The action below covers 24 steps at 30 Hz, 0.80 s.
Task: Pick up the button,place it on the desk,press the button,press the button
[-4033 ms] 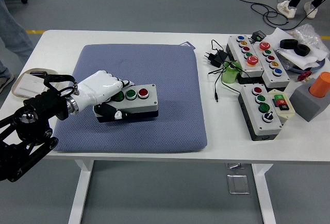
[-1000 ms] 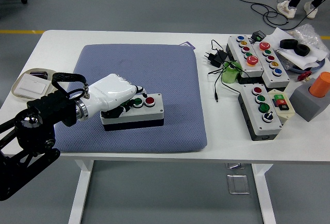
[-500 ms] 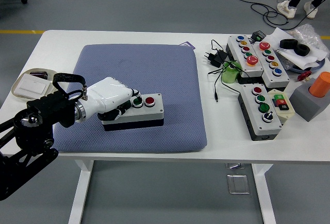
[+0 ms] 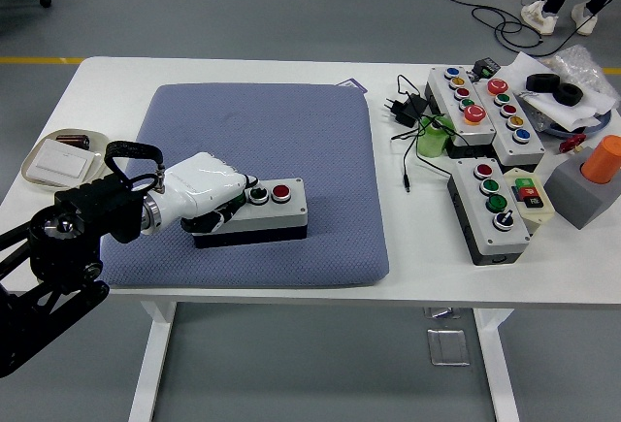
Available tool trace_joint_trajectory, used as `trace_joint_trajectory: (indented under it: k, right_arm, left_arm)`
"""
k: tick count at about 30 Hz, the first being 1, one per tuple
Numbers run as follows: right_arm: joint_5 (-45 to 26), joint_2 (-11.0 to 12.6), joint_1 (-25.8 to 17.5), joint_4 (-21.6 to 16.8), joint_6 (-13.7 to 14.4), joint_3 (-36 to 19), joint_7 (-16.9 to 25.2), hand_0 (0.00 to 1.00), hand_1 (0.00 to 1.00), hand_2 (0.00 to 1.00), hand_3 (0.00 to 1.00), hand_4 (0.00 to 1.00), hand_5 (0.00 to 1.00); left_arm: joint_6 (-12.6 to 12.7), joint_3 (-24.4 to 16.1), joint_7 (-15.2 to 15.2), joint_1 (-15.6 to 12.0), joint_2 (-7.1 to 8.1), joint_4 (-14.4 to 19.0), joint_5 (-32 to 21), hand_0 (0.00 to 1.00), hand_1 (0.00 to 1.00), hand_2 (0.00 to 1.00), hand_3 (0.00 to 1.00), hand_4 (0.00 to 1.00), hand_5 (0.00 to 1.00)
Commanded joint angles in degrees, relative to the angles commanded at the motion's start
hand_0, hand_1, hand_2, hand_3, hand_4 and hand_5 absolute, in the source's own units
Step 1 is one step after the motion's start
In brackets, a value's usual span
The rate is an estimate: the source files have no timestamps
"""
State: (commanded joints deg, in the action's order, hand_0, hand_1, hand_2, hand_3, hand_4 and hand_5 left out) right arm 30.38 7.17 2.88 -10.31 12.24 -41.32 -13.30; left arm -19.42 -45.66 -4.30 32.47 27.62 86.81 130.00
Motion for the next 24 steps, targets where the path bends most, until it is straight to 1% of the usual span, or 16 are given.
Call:
trace_joint_trajectory:
  k: [2,4,8,11,17,24]
  right_arm:
    - [0.05,-0.01,-0.02,0.00,0.01,-0.05,-0.02,0.627,0.477,0.539,0.582,0.280,0.022]
    - [0.16,-0.03,-0.04,0.00,0.03,-0.15,-0.06,0.627,0.477,0.539,0.582,0.280,0.022]
    - [0.61,-0.17,-0.01,0.00,0.03,-0.39,-0.22,0.627,0.477,0.539,0.582,0.280,0.022]
    - [0.79,-0.17,0.01,0.00,-0.01,-0.43,-0.23,0.627,0.477,0.539,0.582,0.279,0.022]
    - [0.52,-0.10,0.02,0.00,0.00,-0.21,-0.18,0.627,0.477,0.539,0.582,0.279,0.022]
    - [0.69,-0.16,0.25,0.00,0.06,-0.35,-0.30,0.627,0.477,0.539,0.582,0.279,0.022]
  left_arm:
    - [-0.48,0.04,-0.11,0.02,0.03,-0.08,0.00,0.113,0.002,0.012,0.738,0.269,0.002]
    - [0.27,-0.42,-0.04,-0.07,-0.01,0.10,0.00,0.113,0.002,0.012,0.738,0.269,0.002]
    - [4.04,-1.44,-0.25,0.15,-0.10,1.02,0.00,0.116,0.002,0.017,0.744,0.272,0.002]
    - [5.06,-1.99,-0.54,0.40,-0.29,1.44,0.00,0.115,0.002,0.017,0.746,0.269,0.002]
    - [5.87,-1.92,-0.66,1.61,-1.40,1.62,0.00,0.117,0.002,0.017,0.751,0.270,0.002]
    - [5.52,0.45,-0.54,2.58,-2.37,1.55,0.00,0.116,0.002,0.017,0.751,0.272,0.002]
